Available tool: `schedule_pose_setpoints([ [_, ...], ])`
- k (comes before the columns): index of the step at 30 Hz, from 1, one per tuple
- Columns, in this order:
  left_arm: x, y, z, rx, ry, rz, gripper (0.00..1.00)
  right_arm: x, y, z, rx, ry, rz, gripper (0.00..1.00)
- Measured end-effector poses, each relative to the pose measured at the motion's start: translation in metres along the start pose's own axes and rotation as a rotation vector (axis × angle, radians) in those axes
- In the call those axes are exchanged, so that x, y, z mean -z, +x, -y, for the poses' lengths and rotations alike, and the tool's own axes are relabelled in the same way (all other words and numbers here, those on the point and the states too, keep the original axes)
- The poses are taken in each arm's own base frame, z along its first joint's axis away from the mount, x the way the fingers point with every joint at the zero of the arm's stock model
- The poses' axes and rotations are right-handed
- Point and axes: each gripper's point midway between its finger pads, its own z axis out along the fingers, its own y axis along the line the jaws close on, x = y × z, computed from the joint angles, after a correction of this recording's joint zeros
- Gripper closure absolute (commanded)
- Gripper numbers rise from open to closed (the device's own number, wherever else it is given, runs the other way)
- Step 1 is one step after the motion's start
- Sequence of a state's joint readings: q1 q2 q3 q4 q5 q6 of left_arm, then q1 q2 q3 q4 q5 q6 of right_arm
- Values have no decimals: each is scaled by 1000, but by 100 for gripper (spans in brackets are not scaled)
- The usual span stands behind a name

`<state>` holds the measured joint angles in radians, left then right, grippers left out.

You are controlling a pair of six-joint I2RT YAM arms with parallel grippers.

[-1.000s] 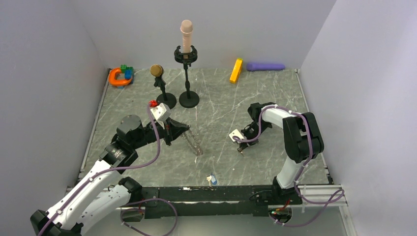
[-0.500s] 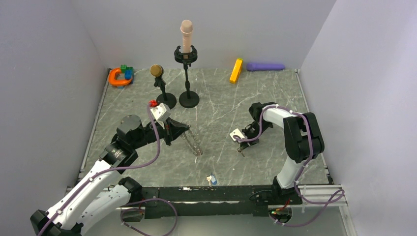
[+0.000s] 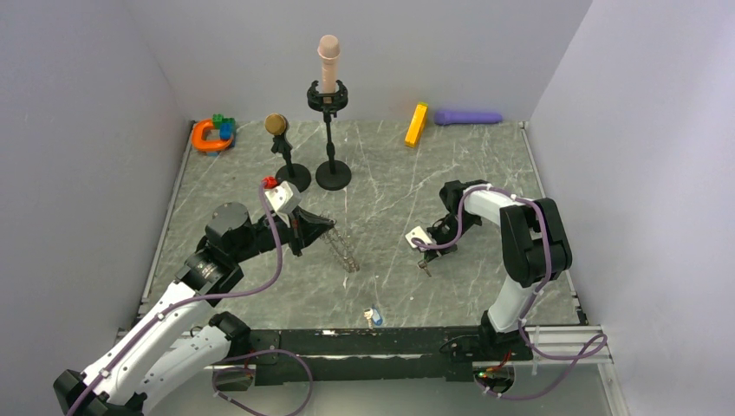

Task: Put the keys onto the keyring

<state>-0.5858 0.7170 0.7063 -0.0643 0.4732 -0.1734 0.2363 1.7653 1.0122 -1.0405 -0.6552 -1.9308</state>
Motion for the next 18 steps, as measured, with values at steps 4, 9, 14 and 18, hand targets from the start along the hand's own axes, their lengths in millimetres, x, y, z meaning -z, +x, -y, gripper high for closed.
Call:
schedule_pose_setpoints([
  [4,0,0,0,0,0,0,100,0,0,1,2,3,1,100],
  [9,0,0,0,0,0,0,100,0,-1,1,-2,5,8,100],
  [14,0,0,0,0,0,-1,100,18,-18,14,-13,42,51,100],
  [18,0,0,0,-7,4,-2,100,60,-58,38,37,139,105,100],
])
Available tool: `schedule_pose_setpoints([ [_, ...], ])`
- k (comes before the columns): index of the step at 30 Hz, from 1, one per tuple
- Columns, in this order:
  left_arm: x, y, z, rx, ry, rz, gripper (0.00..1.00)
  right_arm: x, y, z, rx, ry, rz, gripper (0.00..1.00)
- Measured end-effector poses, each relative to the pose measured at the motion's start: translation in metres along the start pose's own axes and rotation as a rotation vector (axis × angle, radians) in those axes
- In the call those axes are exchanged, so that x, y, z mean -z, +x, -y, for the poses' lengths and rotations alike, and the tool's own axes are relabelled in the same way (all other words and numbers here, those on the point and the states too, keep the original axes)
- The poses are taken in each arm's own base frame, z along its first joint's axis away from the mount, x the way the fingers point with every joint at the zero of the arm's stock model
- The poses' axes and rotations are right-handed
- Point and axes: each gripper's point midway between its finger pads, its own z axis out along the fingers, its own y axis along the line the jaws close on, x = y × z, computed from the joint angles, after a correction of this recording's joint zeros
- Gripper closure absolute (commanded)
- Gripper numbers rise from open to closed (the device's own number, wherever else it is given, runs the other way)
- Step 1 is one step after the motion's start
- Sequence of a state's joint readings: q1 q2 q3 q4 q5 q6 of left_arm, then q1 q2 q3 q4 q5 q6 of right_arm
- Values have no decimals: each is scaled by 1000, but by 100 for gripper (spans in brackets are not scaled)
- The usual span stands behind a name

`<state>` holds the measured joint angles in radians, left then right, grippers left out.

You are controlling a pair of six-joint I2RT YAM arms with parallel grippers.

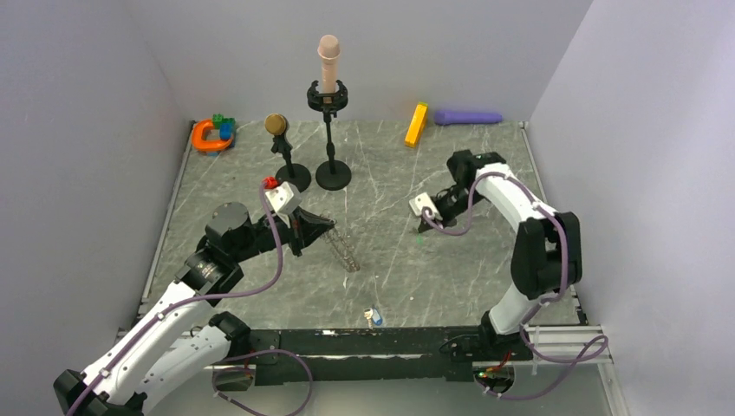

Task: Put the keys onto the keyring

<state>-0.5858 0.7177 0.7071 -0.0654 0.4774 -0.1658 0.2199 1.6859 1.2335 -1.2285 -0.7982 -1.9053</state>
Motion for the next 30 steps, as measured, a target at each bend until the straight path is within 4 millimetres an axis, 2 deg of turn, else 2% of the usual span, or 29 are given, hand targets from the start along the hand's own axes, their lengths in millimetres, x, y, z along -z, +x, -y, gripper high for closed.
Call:
schedule_pose_setpoints([
  [5,-4,-6,2,-41,24,-13,100,48,-73,25,71,131,105,100],
  [11,-7,-32,4,-139,49,-18,100,89,-151,30,108,245,261,100],
  [15,-7,-51,4,-206,55,-15,100,106,-193,32,121,276,369,100],
  [23,-3,-70,6,-288,56,-14,100,123,-246,21,145,281,568,100],
  [30,-1,-71,6,-317,58,-22,100,133,-273,8,162,271,650,100],
])
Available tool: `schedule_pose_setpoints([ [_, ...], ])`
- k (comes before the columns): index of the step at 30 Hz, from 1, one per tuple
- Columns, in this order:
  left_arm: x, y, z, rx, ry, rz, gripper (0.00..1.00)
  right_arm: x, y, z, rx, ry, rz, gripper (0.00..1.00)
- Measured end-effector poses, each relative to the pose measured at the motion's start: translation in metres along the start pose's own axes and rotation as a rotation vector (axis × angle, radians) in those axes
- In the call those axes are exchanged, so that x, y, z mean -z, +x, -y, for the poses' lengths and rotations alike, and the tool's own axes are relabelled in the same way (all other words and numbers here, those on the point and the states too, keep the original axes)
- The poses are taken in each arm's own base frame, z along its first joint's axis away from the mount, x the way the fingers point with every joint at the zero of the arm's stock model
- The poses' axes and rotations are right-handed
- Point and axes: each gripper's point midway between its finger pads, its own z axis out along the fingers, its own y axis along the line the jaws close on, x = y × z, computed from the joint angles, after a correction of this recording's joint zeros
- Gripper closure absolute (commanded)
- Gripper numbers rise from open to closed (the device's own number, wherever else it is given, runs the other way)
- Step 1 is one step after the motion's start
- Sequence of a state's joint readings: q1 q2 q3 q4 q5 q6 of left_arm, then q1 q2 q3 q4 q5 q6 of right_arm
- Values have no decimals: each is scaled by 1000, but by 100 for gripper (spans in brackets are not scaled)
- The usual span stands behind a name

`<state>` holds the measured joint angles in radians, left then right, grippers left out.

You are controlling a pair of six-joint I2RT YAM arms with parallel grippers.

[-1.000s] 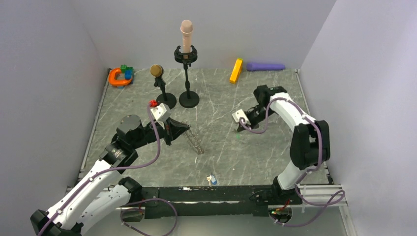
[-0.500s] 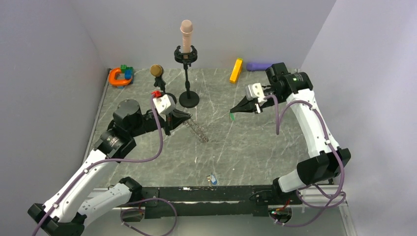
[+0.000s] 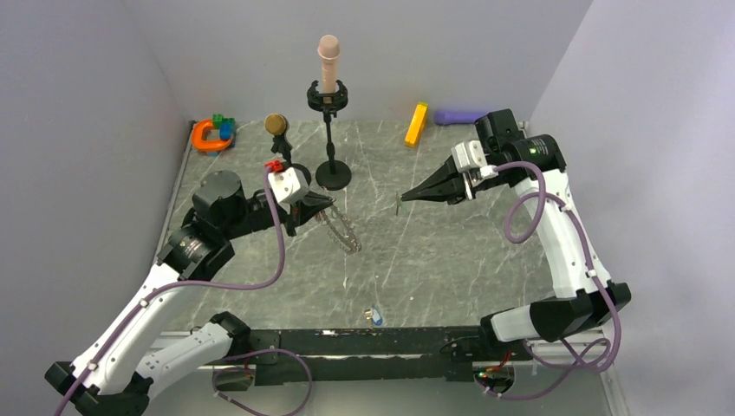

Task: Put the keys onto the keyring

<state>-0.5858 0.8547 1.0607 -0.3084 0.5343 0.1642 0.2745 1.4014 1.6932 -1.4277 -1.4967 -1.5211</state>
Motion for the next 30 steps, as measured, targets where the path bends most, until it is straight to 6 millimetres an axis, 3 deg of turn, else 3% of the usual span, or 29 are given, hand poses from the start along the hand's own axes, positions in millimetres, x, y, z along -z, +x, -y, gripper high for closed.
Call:
schedule_pose_setpoints([
  [9,0,2,1,-8,4,-6,100,-19,-18,-13,-3,-71,52,100],
  [30,1,0,0,-48,6,-6,100,-41,-26,-20,73,-157,101,100],
])
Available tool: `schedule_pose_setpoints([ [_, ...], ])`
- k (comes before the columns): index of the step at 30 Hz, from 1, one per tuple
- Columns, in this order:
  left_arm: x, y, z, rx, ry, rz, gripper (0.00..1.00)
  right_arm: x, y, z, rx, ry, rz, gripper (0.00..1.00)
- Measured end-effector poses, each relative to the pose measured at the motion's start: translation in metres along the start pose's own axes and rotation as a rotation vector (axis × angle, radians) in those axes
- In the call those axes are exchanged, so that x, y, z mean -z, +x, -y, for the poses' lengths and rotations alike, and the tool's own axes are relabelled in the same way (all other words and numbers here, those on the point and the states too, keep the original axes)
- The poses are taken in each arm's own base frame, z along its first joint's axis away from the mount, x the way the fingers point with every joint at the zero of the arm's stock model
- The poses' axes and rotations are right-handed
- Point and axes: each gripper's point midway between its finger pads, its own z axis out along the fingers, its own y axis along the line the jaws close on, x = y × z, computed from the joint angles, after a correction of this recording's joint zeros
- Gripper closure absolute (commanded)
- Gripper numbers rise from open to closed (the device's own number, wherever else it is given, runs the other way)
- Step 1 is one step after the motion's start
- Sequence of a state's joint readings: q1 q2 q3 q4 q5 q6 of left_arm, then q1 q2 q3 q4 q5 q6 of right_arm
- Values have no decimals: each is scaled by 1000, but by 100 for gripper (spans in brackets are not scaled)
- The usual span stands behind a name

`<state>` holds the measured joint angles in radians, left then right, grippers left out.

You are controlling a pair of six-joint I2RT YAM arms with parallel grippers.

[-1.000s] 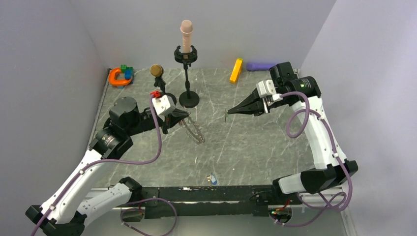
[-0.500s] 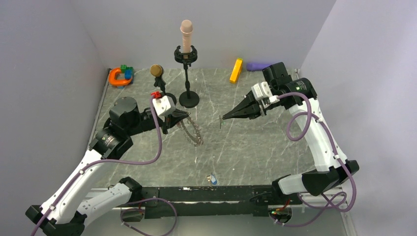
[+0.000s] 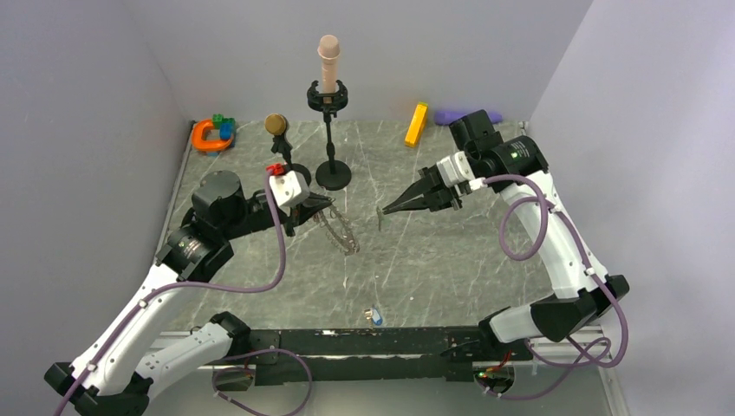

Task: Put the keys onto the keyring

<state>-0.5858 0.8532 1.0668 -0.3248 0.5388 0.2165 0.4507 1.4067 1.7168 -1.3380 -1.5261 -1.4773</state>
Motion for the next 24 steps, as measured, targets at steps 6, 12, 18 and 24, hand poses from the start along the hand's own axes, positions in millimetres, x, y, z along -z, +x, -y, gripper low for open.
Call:
schedule_pose_setpoints([
  [6,1,5,1,-14,5,-19,100,-6,9,2,157,-25,-36,100],
  [12,3,12,2,-30,12,-48,100,-13,44,-16,386,-86,-184,100],
  [18,5,10,2,-54,10,-43,100,-16,51,-24,656,-62,-269,100],
  [24,6,9,2,-67,10,-40,100,-21,37,-10,809,-15,-278,100],
])
